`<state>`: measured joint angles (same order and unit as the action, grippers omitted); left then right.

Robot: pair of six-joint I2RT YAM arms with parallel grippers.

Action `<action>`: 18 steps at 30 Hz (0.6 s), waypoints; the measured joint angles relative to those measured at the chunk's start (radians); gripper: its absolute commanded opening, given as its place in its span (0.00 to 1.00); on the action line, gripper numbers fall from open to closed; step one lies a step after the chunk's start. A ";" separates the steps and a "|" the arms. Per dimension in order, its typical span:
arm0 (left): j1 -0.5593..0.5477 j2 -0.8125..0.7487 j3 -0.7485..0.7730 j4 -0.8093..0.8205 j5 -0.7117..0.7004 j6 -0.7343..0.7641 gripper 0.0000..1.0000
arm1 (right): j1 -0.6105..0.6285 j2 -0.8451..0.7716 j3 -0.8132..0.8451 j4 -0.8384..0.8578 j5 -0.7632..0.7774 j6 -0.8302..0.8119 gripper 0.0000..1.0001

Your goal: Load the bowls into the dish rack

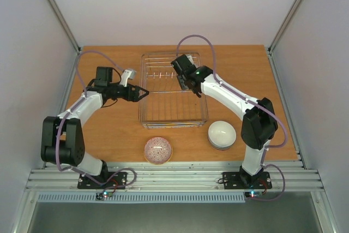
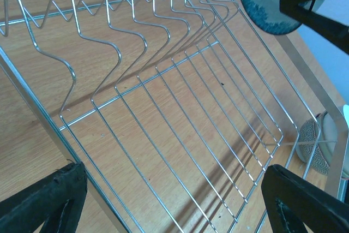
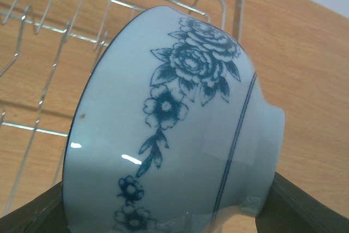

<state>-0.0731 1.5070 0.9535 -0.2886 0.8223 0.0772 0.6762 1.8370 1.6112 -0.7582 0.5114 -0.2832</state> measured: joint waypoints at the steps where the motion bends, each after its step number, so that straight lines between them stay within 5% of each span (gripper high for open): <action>1: 0.000 0.002 0.000 0.000 0.000 0.000 0.88 | -0.003 0.002 0.006 0.001 0.014 -0.004 0.01; 18: 0.000 0.032 0.000 0.001 0.003 -0.003 0.88 | -0.038 0.133 0.035 0.018 0.059 -0.022 0.01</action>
<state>-0.0731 1.5394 0.9535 -0.2878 0.8249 0.0746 0.6380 1.9701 1.6459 -0.7406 0.5705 -0.3050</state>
